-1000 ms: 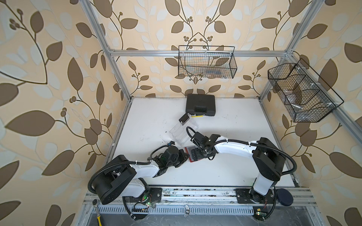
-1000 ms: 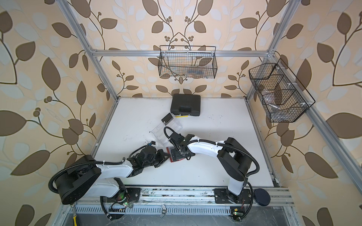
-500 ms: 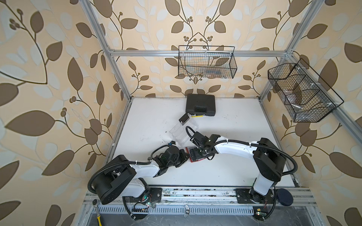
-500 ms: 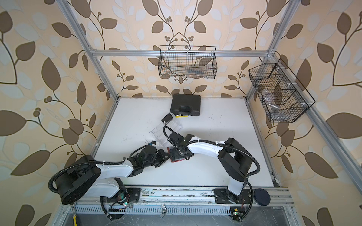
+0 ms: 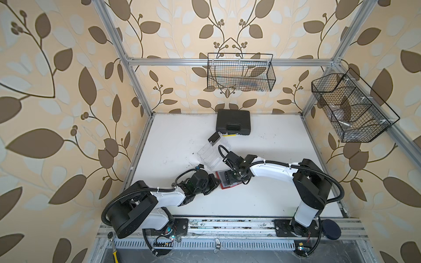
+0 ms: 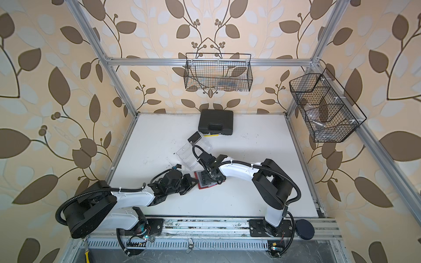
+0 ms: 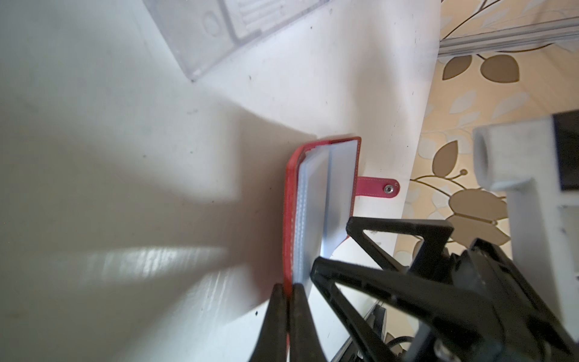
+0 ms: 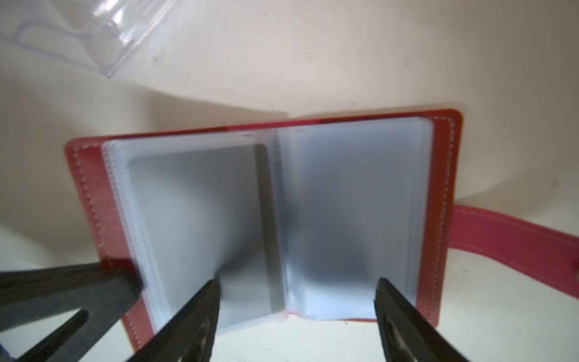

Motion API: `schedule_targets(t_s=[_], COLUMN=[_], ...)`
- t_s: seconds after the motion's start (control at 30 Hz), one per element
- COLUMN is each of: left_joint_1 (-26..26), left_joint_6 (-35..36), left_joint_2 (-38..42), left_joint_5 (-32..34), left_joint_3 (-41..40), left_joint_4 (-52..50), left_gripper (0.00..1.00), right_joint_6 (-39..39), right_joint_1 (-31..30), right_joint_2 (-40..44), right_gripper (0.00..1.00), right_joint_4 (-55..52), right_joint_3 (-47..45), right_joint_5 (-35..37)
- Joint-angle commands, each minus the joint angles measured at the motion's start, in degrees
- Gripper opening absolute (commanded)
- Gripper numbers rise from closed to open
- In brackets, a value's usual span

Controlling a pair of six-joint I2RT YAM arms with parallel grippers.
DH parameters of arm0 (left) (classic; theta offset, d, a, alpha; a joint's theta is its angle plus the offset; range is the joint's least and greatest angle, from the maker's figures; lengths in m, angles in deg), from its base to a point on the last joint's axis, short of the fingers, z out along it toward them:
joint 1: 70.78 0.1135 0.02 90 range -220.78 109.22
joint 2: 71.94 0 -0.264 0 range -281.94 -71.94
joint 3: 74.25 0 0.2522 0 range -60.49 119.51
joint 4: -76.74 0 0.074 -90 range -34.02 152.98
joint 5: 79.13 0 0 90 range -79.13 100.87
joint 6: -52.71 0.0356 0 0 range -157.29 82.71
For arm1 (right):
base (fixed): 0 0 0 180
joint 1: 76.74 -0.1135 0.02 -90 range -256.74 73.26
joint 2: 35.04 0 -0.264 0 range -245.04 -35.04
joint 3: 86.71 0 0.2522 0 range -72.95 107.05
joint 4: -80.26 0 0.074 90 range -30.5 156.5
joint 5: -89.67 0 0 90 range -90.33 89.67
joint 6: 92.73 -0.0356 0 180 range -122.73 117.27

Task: Take the credit cards out of the card holder
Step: Flip over the card slot in the card holder.

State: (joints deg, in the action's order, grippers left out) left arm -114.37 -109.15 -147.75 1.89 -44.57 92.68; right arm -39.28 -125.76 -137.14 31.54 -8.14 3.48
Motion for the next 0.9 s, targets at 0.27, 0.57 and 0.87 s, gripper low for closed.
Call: schedule_targets(t_s=[0.27,0.57,0.87], left_joint_1=[-0.8,-0.8,-0.8], left_joint_6=[2.0,2.0,2.1], left_joint_2=[1.4,0.1,0.0], left_joint_5=[-1.0,-1.4,-1.5], left_joint_3=[2.1,2.4,2.5], left_joint_4=[-0.1,0.9,0.9], left_gripper=[0.0,0.0,0.0], right_joint_6=[1.2,0.9,1.4], right_joint_1=[-1.4,-4.2,-4.2], right_joint_2=[6.9,2.7,0.5], right_gripper=[0.81,0.8,0.78], right_joint_4=[2.2,2.6,2.0], right_joint_3=[-1.6,-1.0,-0.5], right_joint_5=[0.0,-1.4,-1.2])
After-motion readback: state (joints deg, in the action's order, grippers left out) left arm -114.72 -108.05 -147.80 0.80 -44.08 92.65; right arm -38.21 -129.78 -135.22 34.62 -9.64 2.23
